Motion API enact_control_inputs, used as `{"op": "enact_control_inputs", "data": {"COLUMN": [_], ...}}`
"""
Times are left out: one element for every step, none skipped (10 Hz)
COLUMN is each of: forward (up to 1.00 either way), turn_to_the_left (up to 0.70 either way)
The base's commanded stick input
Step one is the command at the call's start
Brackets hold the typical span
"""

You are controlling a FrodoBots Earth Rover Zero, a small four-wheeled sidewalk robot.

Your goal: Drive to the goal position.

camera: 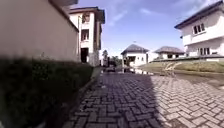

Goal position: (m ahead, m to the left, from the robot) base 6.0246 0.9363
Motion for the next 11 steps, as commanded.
{"op": "enact_control_inputs", "data": {"forward": [0.69, 0.69, 0.69, 0.69, 0.69, 0.69, 0.69, 0.69, 0.69, 0.69, 0.69], "turn_to_the_left": [0.03, 0.03, 0.03, 0.03, 0.03, 0.03, 0.03, 0.03, 0.03, 0.03, 0.03]}}
